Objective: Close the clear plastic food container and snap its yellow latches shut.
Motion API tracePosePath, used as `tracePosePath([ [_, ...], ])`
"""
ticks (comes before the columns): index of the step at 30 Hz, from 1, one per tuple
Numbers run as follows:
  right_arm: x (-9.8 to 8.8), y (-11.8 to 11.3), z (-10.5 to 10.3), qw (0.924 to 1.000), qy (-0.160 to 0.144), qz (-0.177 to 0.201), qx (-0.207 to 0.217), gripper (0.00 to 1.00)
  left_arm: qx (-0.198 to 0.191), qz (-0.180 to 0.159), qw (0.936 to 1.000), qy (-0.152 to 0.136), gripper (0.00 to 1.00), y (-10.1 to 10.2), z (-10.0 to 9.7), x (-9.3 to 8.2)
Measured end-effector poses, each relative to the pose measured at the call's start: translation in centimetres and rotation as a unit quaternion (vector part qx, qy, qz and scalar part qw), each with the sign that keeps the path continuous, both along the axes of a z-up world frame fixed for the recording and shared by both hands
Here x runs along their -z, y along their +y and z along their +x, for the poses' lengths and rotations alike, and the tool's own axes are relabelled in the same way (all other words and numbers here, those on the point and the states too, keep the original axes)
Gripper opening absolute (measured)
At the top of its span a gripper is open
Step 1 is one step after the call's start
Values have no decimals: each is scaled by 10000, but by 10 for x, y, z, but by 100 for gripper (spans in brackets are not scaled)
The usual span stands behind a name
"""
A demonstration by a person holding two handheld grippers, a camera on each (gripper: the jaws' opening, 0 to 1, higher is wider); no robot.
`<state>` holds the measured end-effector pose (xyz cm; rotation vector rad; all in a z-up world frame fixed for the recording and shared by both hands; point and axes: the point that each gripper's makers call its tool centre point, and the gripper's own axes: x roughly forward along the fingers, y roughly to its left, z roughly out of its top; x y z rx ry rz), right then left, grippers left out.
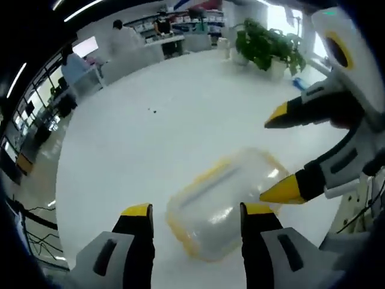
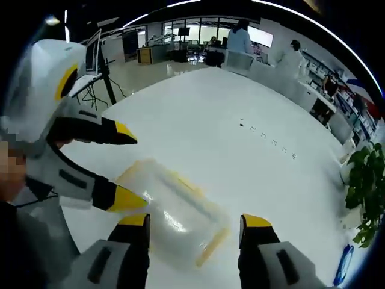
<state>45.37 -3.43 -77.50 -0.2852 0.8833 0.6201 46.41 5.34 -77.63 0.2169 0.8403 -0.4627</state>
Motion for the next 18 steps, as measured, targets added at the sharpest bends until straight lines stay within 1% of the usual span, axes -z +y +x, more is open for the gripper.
tracePosePath([
  [1, 2, -4, -3, 9998, 93, 76, 165, 58, -130, -197, 9997, -64, 55, 2, 1, -1],
  [2, 3, -5, -3, 9995, 87, 151, 271, 58, -156, -320, 9993, -75, 56, 2, 0, -1],
  [3, 3, -7, -2, 9992, 77, 198, 341, 58, -166, -413, 9990, -5, 57, 2, -3, 2],
  [4, 3, -8, -1, 9986, 8, 321, 422, 59, -323, -630, 9975, 81, 59, 3, -6, 5],
  [5, 2, -10, 0, 9974, -46, 439, 561, 59, -392, -731, 9965, 96, 60, 5, -7, 6],
  [6, 0, -12, 1, 9954, -133, 604, 729, 59, -474, -921, 9946, 91, 60, 7, -7, 8],
  [7, 0, -12, 0, 9941, -138, 749, 774, 59, -508, -964, 9940, 106, 60, 8, -8, 9],
  [8, -1, -12, 0, 9919, -175, 948, 821, 59, -716, -1127, 9909, 175, 59, 12, -10, 11],
  [9, 0, -12, 0, 9903, -203, 1060, 870, 59, -880, -1182, 9889, 162, 59, 17, -10, 11],
  [10, 1, -13, 0, 9897, -205, 1104, 887, 59, -905, -1163, 9891, 67, 58, 20, -10, 11],
  [12, 2, -13, -3, 9850, -224, 1391, 995, 59, -1169, -1463, 9823, 24, 57, 23, -11, 8],
  [13, 3, -16, -3, 9818, -223, 1526, 1104, 58, -1303, -1704, 9767, 16, 57, 22, -12, 7],
  [14, 3, -19, -2, 9797, -224, 1590, 1197, 58, -1369, -1809, 9739, 55, 57, 22, -13, 8],
  [15, 3, -17, -3, 9769, -189, 1757, 1203, 58, -1434, -1827, 9726, 61, 58, 24, -14, 9],
  [16, 2, -15, -2, 9737, -172, 1891, 1259, 58, -1427, -1793, 9734, 67, 58, 25, -14, 11],
  [17, 2, -17, -2, 9719, -176, 1931, 1332, 58, -1401, -1776, 9740, 91, 58, 25, -14, 12],
  [18, 4, -18, -2, 9725, -154, 1893, 1345, 58, -1394, -1760, 9744, 123, 57, 24, -14, 13],
])
